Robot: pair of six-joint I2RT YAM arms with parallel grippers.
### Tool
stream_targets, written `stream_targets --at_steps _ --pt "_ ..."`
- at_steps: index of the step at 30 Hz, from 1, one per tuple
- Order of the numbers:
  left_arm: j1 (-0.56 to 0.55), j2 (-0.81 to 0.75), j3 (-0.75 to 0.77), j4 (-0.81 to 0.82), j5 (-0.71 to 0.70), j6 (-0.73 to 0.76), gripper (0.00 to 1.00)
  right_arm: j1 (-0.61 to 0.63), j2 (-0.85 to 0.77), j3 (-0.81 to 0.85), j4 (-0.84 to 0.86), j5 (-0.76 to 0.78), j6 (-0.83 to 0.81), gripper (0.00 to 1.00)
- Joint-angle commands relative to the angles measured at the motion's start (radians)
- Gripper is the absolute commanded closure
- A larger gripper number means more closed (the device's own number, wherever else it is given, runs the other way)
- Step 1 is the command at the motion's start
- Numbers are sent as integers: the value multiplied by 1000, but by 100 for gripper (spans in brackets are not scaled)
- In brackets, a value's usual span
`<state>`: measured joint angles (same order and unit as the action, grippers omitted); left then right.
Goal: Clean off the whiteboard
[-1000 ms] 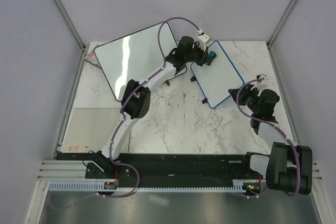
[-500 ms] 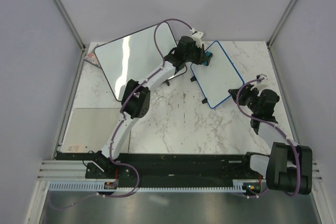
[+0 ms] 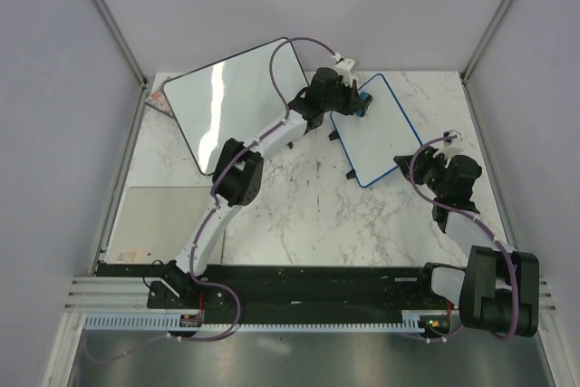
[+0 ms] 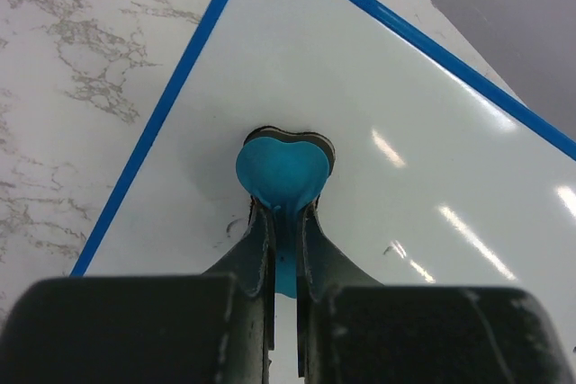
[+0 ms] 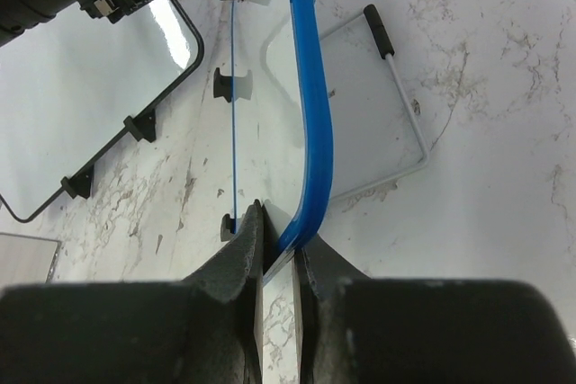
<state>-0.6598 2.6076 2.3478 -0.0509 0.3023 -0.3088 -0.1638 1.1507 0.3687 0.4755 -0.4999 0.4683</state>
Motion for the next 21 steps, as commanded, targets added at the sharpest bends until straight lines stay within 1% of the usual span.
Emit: stream_targets --at_steps 1,5,7,11,14,17,18,21 --pt "-188 -15 -51 -43 80 137 98 21 7 -19 -63 -29 -146 100" --pt "-230 -34 -55 -53 75 168 98 21 12 -19 -61 -31 -146 100" --pt "-228 -34 -50 -53 77 169 98 21 12 -19 -60 -31 -146 100" --pt "-209 -27 -47 -64 28 174 98 21 11 -17 -60 -31 -146 100" --pt "-158 -8 -42 -66 -3 99 98 21 12 -17 -61 -31 -146 100" --pt "-91 11 -39 -67 -29 -50 98 21 12 -19 -60 -31 -146 100" --pt "-57 15 -36 -67 -32 -79 98 21 11 -19 -60 -31 -148 100" --pt "1 31 -24 -82 1 -188 98 21 12 -20 -60 -31 -146 100"
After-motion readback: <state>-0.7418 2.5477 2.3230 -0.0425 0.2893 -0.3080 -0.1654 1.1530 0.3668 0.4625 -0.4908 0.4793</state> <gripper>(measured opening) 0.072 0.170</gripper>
